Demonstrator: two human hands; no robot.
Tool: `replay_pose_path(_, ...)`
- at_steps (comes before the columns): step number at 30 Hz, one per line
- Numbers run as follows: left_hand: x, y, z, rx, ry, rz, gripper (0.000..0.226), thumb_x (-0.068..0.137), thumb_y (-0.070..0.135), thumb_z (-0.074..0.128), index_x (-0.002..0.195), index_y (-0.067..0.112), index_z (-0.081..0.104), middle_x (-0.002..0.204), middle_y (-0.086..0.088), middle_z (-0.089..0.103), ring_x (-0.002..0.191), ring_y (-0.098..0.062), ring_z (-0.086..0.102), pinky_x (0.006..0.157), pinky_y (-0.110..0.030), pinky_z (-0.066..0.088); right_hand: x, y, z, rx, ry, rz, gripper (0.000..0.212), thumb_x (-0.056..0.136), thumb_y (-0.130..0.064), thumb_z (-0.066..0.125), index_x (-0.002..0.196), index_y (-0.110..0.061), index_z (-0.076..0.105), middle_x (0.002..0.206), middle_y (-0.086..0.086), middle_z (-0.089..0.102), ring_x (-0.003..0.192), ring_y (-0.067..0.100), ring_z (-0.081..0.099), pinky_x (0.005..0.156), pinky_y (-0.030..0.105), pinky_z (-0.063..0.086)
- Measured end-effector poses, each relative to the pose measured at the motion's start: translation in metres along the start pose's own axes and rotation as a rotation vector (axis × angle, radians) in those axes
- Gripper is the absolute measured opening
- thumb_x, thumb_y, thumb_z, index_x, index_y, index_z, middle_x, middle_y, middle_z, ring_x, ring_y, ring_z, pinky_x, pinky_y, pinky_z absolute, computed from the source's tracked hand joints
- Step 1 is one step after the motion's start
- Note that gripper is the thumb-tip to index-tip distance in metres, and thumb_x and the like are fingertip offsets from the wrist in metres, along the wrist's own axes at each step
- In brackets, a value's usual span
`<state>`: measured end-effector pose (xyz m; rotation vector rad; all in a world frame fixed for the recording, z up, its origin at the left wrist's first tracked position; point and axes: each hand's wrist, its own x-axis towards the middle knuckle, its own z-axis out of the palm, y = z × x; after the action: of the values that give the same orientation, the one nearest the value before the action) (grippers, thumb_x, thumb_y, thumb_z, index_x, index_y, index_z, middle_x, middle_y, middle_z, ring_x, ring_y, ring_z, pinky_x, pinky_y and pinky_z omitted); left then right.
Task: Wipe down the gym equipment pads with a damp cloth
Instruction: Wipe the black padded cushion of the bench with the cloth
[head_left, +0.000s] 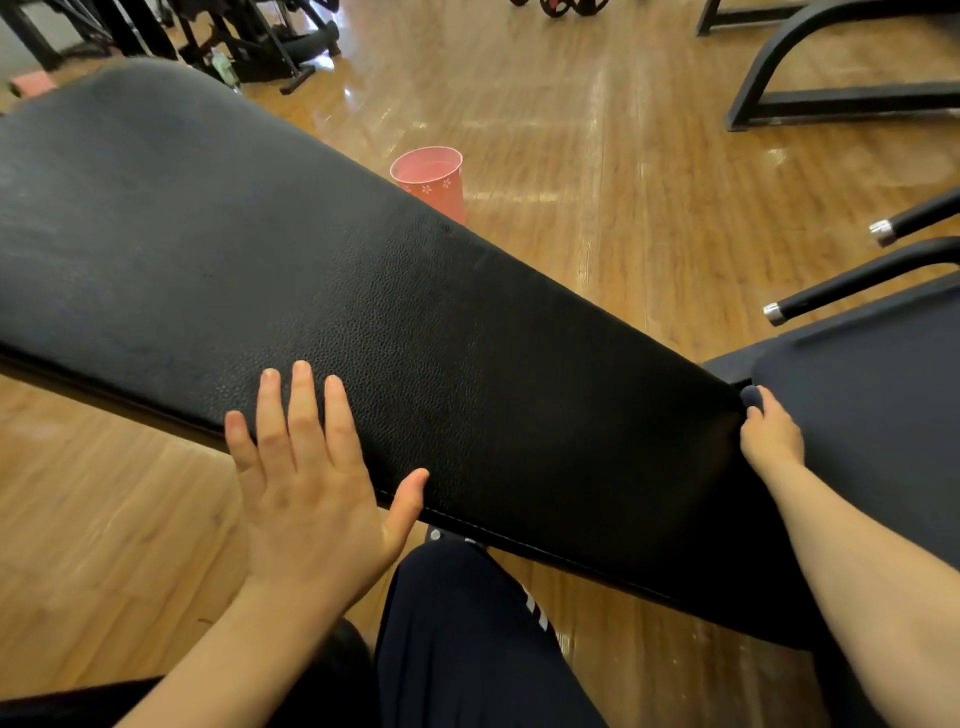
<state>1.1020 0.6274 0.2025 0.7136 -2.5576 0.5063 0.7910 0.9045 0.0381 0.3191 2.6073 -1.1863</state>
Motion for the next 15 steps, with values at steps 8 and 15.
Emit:
replay_pose_path(8, -0.001, 0.003, -0.001, -0.014, -0.017, -0.013, 0.087, 0.081, 0.056, 0.038, 0.134, -0.013, 0.038, 0.139, -0.036, 0.036, 0.133, -0.047, 0.024, 0.111, -0.056, 0.004, -0.009, -0.017, 0.005, -0.088, 0.015, -0.002, 0.044, 0.101, -0.018, 0.030, 0.144, -0.009, 0.028, 0.148, 0.014, 0.032, 0.135, 0.033, 0.030, 0.109, 0.044, 0.025)
replay_pose_path(15, 0.000, 0.004, -0.001, -0.028, -0.048, -0.021, 0.088, 0.080, 0.057, 0.036, 0.134, -0.012, 0.038, 0.140, -0.035, 0.036, 0.135, -0.047, 0.023, 0.112, -0.055, 0.002, -0.074, -0.124, 0.045, 0.005, -0.058, -0.386, 0.033, 0.097, -0.016, 0.034, 0.128, -0.011, 0.047, 0.131, 0.007, 0.049, 0.121, 0.028, 0.046, 0.097, 0.039, 0.036)
